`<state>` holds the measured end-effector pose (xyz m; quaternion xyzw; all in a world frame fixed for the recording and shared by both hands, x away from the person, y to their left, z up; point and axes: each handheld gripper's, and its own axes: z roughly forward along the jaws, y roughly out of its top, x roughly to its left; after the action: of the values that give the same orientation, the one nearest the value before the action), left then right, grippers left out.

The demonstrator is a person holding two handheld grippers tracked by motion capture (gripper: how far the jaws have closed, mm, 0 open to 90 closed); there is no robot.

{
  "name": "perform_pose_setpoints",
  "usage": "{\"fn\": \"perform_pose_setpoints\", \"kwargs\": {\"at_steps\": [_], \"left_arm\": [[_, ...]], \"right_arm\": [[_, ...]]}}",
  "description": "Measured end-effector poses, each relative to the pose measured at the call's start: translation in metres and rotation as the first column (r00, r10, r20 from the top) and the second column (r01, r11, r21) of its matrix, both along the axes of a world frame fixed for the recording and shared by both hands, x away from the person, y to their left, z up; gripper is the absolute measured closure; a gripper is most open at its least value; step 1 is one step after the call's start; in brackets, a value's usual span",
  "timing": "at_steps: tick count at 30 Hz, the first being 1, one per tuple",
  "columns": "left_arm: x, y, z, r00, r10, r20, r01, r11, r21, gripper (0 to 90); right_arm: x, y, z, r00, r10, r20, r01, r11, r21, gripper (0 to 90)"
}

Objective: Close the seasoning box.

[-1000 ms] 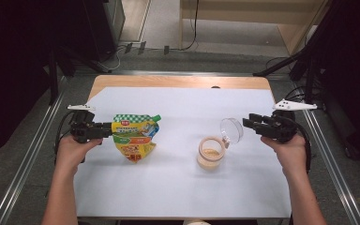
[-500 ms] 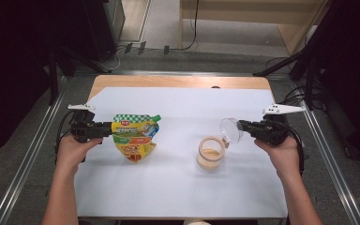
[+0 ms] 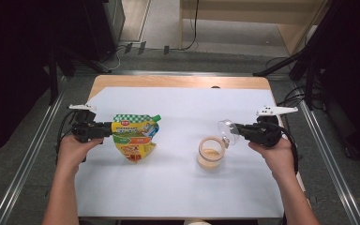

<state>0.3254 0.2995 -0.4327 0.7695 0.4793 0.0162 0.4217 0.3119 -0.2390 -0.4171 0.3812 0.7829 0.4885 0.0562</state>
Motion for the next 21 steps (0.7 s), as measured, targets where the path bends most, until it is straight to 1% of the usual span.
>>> {"fn": "perform_pose_setpoints", "kwargs": {"at_steps": [6, 9, 11, 16, 21], "left_arm": [[0.001, -0.001, -0.001, 1.0, 0.0, -0.004, 0.0, 1.0, 0.001, 45.1], [0.001, 0.0, -0.001, 1.0, -0.001, -0.003, 0.001, 1.0, -0.002, 45.1], [0.001, 0.0, -0.001, 1.0, 0.0, -0.003, 0.0, 1.0, -0.001, 45.2], [0.001, 0.0, -0.001, 1.0, 0.003, -0.004, -0.003, 1.0, -0.002, 45.1], [0.001, 0.0, -0.001, 1.0, 0.0, -0.005, 0.0, 1.0, 0.001, 45.0]], "right_arm": [[-0.004, 0.013, 0.0, 0.9987, 0.049, 0.009, -0.049, 0.999, -0.011, 84.5], [-0.006, 0.02, -0.001, 0.9966, 0.079, 0.023, -0.078, 0.997, -0.029, 83.8], [-0.007, 0.023, -0.002, 0.996, 0.088, 0.02, -0.087, 0.995, -0.038, 82.6], [-0.005, 0.02, -0.003, 0.9972, 0.073, 0.017, -0.072, 0.997, -0.033, 76.9], [-0.001, 0.011, -0.006, 0.9992, 0.038, 0.014, -0.038, 0.999, -0.025, 68.0]]}}
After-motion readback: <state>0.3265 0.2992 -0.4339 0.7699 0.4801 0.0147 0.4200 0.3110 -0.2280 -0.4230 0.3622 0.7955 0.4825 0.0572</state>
